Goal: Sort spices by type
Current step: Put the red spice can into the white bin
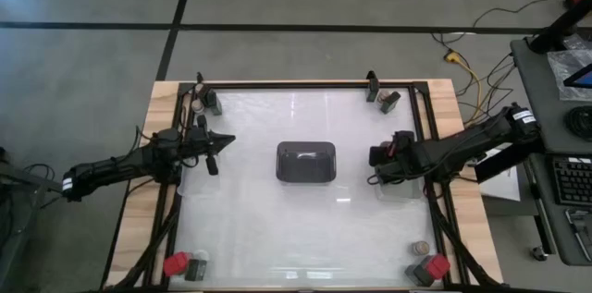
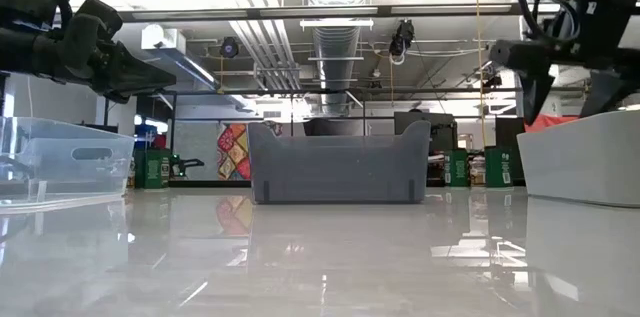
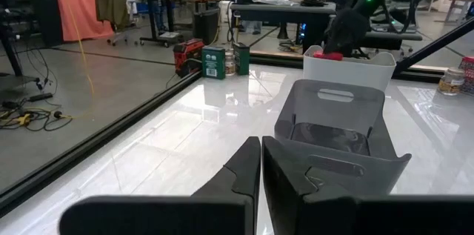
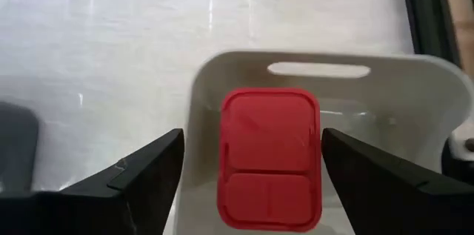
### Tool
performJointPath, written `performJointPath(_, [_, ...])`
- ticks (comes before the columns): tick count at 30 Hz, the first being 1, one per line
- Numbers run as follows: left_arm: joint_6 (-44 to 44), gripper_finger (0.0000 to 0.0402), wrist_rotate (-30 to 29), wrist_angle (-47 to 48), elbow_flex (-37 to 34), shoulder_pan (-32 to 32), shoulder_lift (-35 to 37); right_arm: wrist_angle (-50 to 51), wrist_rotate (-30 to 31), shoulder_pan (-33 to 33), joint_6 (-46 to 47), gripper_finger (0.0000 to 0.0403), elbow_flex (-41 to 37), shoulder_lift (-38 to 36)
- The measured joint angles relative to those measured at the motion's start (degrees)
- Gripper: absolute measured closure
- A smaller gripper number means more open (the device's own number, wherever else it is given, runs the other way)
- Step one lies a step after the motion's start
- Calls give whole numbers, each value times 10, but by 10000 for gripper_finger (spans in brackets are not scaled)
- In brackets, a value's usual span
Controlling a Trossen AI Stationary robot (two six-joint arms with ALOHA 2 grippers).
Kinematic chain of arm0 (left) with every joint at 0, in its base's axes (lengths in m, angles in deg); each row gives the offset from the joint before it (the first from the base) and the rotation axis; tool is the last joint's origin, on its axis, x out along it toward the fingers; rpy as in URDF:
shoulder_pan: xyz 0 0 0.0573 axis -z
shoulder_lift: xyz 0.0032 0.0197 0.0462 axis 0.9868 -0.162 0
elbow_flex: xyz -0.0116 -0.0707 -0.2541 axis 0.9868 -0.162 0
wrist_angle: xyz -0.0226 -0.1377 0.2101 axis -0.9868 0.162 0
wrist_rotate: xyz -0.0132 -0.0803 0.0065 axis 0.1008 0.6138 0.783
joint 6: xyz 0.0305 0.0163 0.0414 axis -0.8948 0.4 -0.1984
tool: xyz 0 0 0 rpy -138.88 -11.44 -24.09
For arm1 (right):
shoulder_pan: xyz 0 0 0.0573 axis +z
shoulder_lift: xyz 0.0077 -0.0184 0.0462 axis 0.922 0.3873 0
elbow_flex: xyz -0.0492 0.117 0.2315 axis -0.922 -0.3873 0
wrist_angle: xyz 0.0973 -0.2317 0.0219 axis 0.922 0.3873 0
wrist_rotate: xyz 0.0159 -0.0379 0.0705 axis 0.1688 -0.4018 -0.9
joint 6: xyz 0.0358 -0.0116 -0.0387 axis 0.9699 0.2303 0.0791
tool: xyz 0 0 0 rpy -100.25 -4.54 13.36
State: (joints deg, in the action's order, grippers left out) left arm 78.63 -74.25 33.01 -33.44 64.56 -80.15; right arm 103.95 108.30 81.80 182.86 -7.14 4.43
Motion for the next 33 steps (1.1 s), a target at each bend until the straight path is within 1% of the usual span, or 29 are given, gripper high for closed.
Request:
performJointPath(2, [0,401,0,0,0,0,0,20,3,0,-15,93,20,0])
performJointPath(6, [0,401,0,0,0,0,0,53,28,0,-45,99,68,0])
performJointPath(10, [0,401,0,0,0,0,0,47,38,1,-127,105,122,0])
performJointPath(12, [0,401,0,0,0,0,0,29,21,7,-182,109,149,1])
performJointPath(13, [0,401,0,0,0,0,0,19,0,11,-210,111,163,3])
performJointPath(14, [0,401,0,0,0,0,0,15,-36,15,-234,114,178,8])
performJointPath(17, [0,401,0,0,0,0,0,22,-175,30,-276,124,222,30])
performJointPath(19, [0,401,0,0,0,0,0,23,-246,49,-286,130,246,49])
performJointPath(22, [0,401,0,0,0,0,0,24,-324,82,-286,136,265,82])
performJointPath(25, [0,401,0,0,0,0,0,25,-401,121,-276,134,272,120])
performJointPath(30, [0,401,0,0,0,0,0,43,-531,192,-288,115,272,179])
performJointPath(33, [0,401,0,0,0,0,0,55,-614,222,-291,99,272,202])
